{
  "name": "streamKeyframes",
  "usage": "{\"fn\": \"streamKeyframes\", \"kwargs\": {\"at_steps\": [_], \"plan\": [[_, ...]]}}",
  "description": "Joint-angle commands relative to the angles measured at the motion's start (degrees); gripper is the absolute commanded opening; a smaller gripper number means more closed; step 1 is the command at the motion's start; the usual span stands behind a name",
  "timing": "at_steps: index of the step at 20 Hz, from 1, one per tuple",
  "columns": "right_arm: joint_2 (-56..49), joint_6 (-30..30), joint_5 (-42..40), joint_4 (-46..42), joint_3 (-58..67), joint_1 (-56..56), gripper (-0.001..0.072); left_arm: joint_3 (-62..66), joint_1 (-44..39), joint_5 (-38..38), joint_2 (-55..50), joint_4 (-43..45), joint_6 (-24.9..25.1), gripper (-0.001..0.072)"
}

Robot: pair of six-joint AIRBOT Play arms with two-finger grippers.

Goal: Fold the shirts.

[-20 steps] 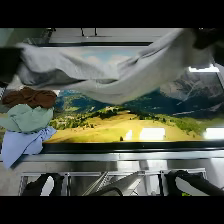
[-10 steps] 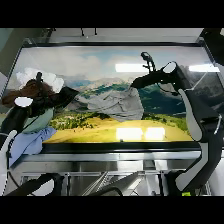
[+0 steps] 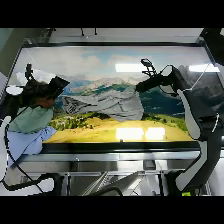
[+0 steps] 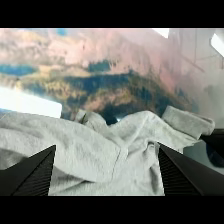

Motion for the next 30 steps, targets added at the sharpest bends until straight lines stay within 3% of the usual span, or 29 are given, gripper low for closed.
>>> {"fn": "streamKeyframes", "kwargs": {"at_steps": [1, 3, 6, 12, 13, 14, 15, 16, 19, 23, 26, 27, 28, 30], "plan": [[0.2, 2.7, 2.8, -2.3, 0.0, -0.3, 0.0012, -0.3, 0.1, -5.7, -0.4, 2.7, -0.2, 0.0710], [0.2, 2.7, 4.7, -2.3, -0.1, -0.3, 0.0012, -4.0, -2.1, -6.1, -0.4, 2.4, -0.2, 0.0710], [0.2, 2.8, 5.6, -2.3, -0.1, -0.3, 0.0012, -8.2, -7.7, -0.4, -1.6, 1.7, -0.3, 0.0710], [0.2, 2.7, 6.4, -1.9, -0.1, -0.3, 0.0012, 1.7, -17.0, 4.6, -12.6, 2.4, -0.9, 0.0708], [0.2, 2.7, 6.4, -1.9, -0.1, -0.3, 0.0012, 3.9, -17.2, 4.4, -14.3, 2.4, -1.0, 0.0557], [0.2, 2.5, 6.4, -1.9, -0.1, -0.3, 0.0012, 6.3, -17.2, 3.7, -15.5, 2.2, -1.0, 0.0271], [0.2, 2.5, 6.5, -2.3, -0.1, -0.3, 0.0012, 8.7, -17.2, 2.6, -16.0, 2.2, -1.0, 0.0033], [0.2, 2.5, 6.6, -3.2, -0.1, -0.3, 0.0012, 11.1, -17.2, 1.6, -15.9, 2.3, -0.7, 0.0013], [0.2, 2.5, 8.7, -5.6, -0.1, -0.7, 0.0012, 18.6, -15.0, 4.0, -15.8, 2.7, -0.7, 0.0011], [0.2, 2.9, 13.5, -5.3, -0.1, -1.0, 0.0012, 20.4, -9.7, 19.4, -16.0, 8.6, -3.8, 0.0011], [0.2, 4.2, 15.0, -5.2, -0.1, -0.8, 0.0012, 20.4, -6.4, 17.9, -18.6, 10.5, -3.8, 0.0017], [0.2, 4.2, 14.9, -4.5, -0.1, -0.8, 0.0012, 20.4, -5.8, 15.7, -19.8, 10.4, -3.8, 0.0327], [0.2, 4.2, 14.9, -3.2, -0.1, -0.8, 0.0012, 20.4, -5.6, 14.2, -20.8, 10.1, -4.0, 0.0686], [0.2, 4.3, 15.0, -2.1, -0.1, -0.8, 0.0012, 21.3, -4.5, 10.0, -21.6, 10.0, -3.6, 0.0681]]}}
